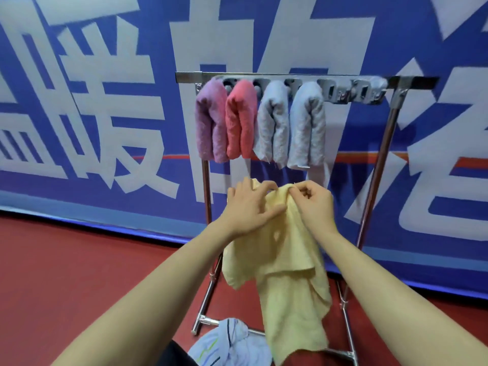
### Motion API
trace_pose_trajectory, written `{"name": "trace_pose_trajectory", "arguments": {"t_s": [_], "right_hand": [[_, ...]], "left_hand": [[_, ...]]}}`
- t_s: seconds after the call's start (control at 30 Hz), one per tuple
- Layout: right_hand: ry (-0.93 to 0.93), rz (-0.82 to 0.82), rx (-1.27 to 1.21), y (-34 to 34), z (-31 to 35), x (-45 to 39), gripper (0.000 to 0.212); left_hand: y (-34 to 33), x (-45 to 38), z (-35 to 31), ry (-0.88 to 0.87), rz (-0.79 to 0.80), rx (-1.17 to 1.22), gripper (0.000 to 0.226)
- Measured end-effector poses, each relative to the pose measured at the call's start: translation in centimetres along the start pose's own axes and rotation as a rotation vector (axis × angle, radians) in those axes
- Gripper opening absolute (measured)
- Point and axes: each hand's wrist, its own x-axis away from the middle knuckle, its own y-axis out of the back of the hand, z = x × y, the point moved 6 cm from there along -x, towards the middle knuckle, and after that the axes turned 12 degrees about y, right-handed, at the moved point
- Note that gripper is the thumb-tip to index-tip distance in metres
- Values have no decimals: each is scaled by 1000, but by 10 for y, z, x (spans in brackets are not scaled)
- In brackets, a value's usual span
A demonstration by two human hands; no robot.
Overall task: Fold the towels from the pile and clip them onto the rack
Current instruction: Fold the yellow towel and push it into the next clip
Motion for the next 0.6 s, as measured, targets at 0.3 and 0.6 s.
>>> {"name": "trace_pose_trajectory", "arguments": {"t_s": [0.3,0.6], "right_hand": [[85,-24,-6,9,39,-18,10],[129,11,33,28,25,2,23]], "left_hand": [[0,-4,-33,87,-169,7,36],[23,-30,-36,152,-226,83,32]]}}
